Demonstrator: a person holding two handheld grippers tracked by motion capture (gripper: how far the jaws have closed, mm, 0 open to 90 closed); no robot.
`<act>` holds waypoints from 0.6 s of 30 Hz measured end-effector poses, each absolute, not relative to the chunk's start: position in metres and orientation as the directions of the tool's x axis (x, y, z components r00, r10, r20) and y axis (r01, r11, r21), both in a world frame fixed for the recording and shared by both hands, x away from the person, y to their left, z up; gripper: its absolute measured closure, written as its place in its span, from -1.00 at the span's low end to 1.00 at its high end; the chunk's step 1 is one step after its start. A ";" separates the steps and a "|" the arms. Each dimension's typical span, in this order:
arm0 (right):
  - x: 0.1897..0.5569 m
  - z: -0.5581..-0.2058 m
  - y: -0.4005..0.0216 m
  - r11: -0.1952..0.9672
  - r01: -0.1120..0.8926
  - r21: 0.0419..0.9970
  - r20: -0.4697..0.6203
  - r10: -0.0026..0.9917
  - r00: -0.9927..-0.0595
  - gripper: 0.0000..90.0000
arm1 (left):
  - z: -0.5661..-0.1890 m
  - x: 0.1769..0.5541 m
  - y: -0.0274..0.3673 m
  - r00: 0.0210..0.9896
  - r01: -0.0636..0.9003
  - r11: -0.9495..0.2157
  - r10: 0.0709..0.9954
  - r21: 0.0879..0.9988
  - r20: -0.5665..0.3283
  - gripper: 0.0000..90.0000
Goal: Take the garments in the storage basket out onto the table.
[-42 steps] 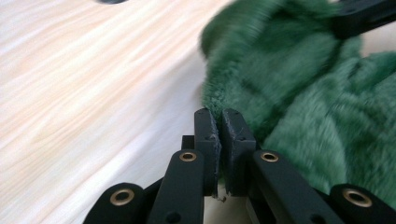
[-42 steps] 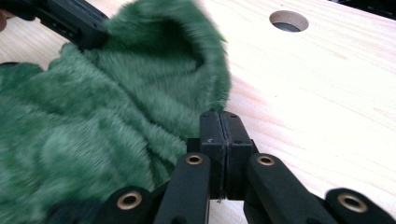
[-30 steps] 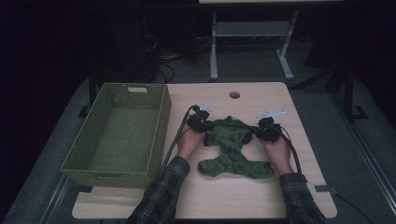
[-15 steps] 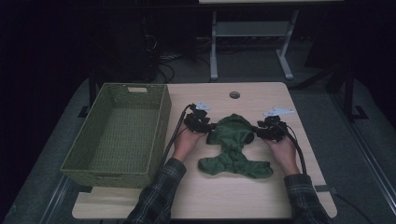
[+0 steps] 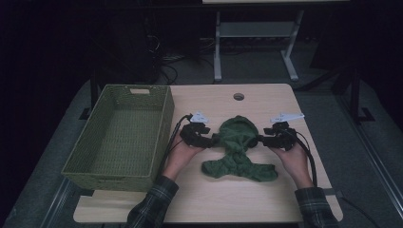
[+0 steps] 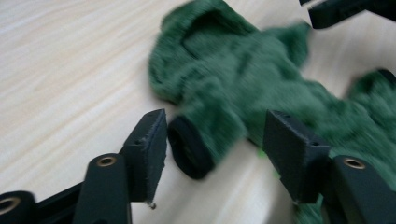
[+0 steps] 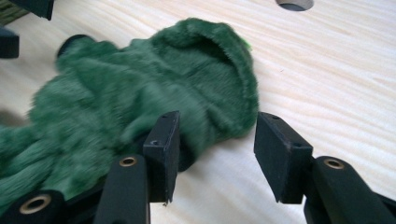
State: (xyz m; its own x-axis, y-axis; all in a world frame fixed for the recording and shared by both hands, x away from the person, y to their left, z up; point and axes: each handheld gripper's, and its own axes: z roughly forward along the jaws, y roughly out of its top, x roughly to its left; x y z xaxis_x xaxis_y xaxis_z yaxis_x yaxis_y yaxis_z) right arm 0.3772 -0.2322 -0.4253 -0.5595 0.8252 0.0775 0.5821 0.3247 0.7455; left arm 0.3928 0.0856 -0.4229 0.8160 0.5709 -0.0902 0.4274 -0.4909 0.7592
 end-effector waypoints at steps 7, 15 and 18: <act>0.356 -0.422 -0.231 0.323 0.572 0.754 0.099 0.805 -0.585 0.14 | -0.424 0.362 0.094 0.830 0.414 -0.494 0.550 0.764 -0.094 -0.26; 0.346 -0.422 -0.222 0.337 0.568 0.751 0.116 0.780 -0.615 0.15 | -0.434 0.334 0.103 0.835 0.418 -0.523 0.543 0.743 -0.088 -0.49; 0.341 -0.420 -0.219 0.340 0.559 0.756 0.119 0.769 -0.628 0.16 | -0.440 0.325 0.109 0.840 0.413 -0.534 0.537 0.737 -0.082 -0.57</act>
State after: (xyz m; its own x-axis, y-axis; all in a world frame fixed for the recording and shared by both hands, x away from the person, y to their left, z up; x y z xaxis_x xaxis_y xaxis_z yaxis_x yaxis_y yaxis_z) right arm 0.3409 -0.2192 -0.4203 -0.6279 0.7692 0.1189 0.5592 0.3396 0.7563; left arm 0.3246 0.1087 -0.4397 0.8398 0.5367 -0.0818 0.4133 -0.5345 0.7372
